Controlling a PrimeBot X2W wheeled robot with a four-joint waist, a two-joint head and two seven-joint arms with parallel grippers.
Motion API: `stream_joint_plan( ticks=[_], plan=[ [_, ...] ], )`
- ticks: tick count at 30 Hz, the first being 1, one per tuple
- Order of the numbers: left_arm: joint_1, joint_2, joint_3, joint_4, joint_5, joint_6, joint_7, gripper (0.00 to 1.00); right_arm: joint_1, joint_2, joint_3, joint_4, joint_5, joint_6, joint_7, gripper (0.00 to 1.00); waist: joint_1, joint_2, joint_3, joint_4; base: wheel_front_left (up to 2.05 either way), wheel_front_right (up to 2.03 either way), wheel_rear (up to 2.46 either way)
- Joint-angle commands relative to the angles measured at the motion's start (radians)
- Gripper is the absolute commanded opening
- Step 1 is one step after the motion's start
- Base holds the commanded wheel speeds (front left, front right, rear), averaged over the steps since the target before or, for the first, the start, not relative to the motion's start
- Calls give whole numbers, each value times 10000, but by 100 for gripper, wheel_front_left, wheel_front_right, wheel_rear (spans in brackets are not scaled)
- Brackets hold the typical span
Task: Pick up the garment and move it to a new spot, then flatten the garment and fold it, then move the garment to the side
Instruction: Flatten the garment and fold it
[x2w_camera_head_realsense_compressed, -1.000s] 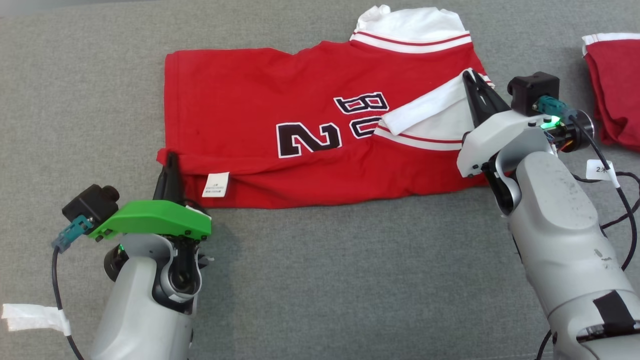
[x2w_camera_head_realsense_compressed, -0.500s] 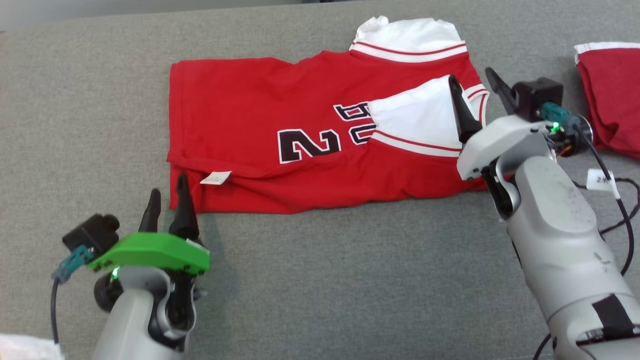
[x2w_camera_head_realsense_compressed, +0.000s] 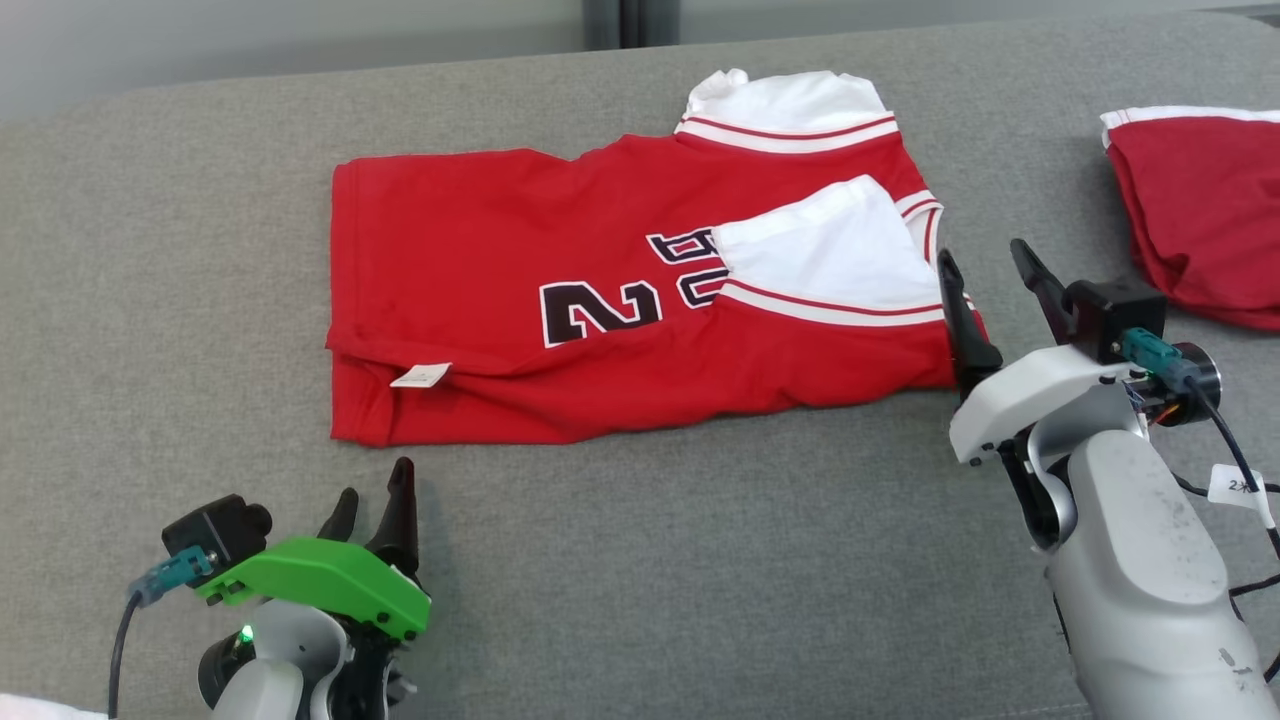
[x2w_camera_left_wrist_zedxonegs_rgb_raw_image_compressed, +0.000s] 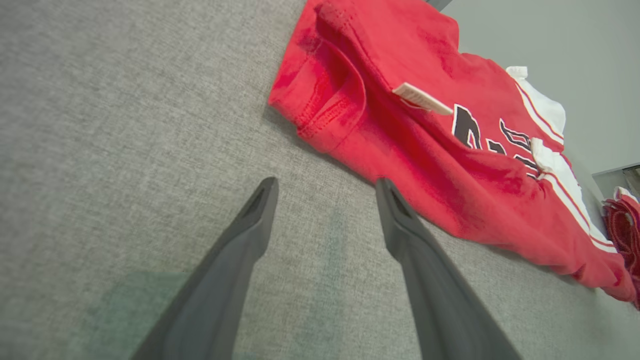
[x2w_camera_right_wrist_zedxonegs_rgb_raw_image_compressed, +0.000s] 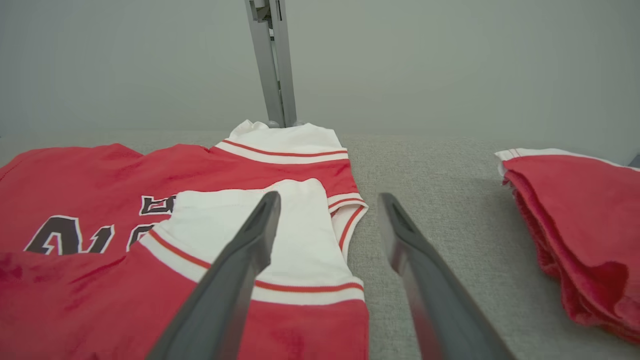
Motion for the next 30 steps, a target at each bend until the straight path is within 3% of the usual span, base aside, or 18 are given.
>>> stream_joint_plan(
  ticks=[1, 12, 13, 14, 15, 16, 17, 30],
  plan=[
    [-261, 35, 68, 48, -123, 80, 75, 100, 294, -32, 31, -305, 79, -17, 148, 100, 0, -1, 130, -178, 0, 0, 0],
    [-1100, 133, 587, 1148, -396, 106, -99, 100, 1581, -23, 296, -2135, 561, -17, 1061, 100, 0, -1, 569, -755, 0, 0, 0],
    [-1180, 114, 689, 1237, -412, 111, -237, 82, 1701, -22, 299, -2235, 613, -17, 1141, 100, 0, -1, 590, -765, 0, 0, 0],
    [-1250, 100, 754, 1343, -433, 117, -348, 42, 1818, -21, 303, -2316, 673, -17, 1222, 100, 0, -1, 608, -767, 0, 0, 0],
    [-1291, 90, 796, 1401, -448, 95, -429, 32, 1913, -21, 315, -2368, 727, -17, 1293, 100, 0, -1, 617, -764, 0, 0, 0],
    [-1342, 73, 827, 1468, -470, 56, -494, 9, 2015, -21, 321, -2420, 820, -17, 1388, 100, 0, -1, 630, -757, 0, 0, 0],
    [-1378, 69, 832, 1513, -474, 10, -538, 0, 2092, -22, 318, -2455, 876, -17, 1466, 100, 0, -1, 638, -748, 0, 0, 0],
    [-1424, 323, 845, 1269, -488, -484, -772, 0, 1756, -22, 107, -1910, 868, -17, 2525, 100, 0, -1, 668, -375, 0, 0, 0]
  ],
)
